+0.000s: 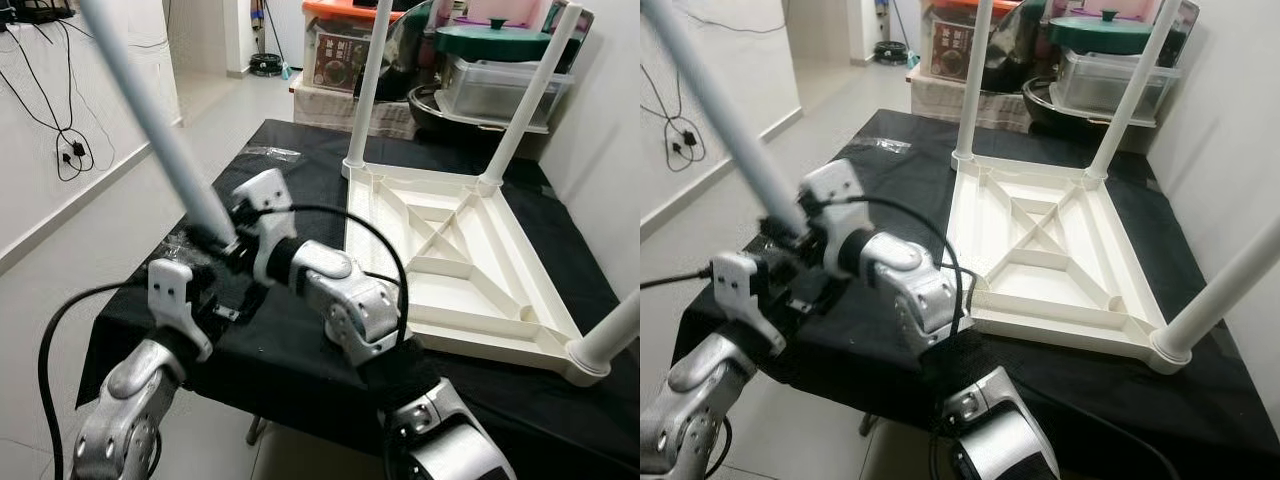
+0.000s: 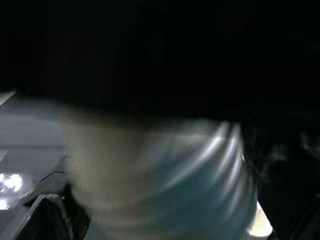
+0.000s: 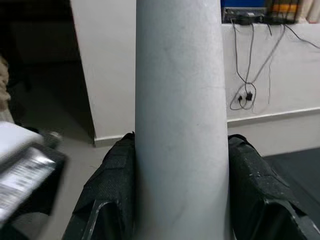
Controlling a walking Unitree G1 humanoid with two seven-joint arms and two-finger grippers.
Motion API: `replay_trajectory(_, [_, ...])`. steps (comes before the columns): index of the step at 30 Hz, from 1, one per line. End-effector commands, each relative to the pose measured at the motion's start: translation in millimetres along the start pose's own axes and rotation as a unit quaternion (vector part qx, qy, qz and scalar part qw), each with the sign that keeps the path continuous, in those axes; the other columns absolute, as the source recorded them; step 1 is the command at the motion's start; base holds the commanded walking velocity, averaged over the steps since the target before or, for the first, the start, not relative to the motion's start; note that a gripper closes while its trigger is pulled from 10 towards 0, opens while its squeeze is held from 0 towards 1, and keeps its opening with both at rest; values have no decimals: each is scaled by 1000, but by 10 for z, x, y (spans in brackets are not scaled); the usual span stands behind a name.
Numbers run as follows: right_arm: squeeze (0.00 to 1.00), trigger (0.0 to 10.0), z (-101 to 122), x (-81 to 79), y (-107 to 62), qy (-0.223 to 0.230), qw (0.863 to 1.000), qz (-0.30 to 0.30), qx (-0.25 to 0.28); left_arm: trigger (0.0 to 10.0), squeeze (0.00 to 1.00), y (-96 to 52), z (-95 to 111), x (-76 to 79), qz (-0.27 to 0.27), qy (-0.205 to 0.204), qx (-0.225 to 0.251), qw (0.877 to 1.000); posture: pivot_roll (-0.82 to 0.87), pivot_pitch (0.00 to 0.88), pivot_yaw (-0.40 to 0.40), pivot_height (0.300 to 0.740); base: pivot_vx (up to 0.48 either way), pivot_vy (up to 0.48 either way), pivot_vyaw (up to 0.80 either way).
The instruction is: Building children table
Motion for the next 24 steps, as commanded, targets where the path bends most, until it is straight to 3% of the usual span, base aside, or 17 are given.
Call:
replay_trajectory(1, [0, 0, -92, -236, 73, 50, 998, 28, 14, 10000, 0, 14, -32, 56, -13, -15, -6, 1000, 75, 0, -83, 740, 0, 0, 0])
replay_trajectory(10, [0, 0, -189, -348, 99, 57, 998, 42, -4, 10000, 0, 116, 25, 264, -63, -27, 6, 998, 71, 0, -83, 740, 0, 0, 0])
replay_trajectory(21, [0, 0, -251, -298, 61, 82, 996, 28, -14, 10000, 0, 136, 205, 148, -31, -26, 42, 998, 74, 0, -87, 740, 0, 0, 0])
replay_trajectory(22, [0, 0, -252, -285, 58, 84, 996, 25, -14, 4745, 0, 135, 222, 144, -30, -24, 46, 998, 74, 0, -87, 740, 0, 0, 0])
replay_trajectory(24, [0, 0, -253, -271, 56, 86, 996, 23, -14, 4392, 0, 133, 236, 137, -26, -20, 50, 998, 74, 0, -87, 740, 0, 0, 0])
Point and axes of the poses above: a point about 5 cm out from each wrist's last joint towards the gripper, its own y axis pointing out of the wrist towards the gripper, its own z axis along the axis of the wrist's last joint, x = y × z, the point moved 4 cm from there along y, pointing out of the wrist towards the gripper, and after that the axes turned 9 degrees about y, right-handed, at the moved point
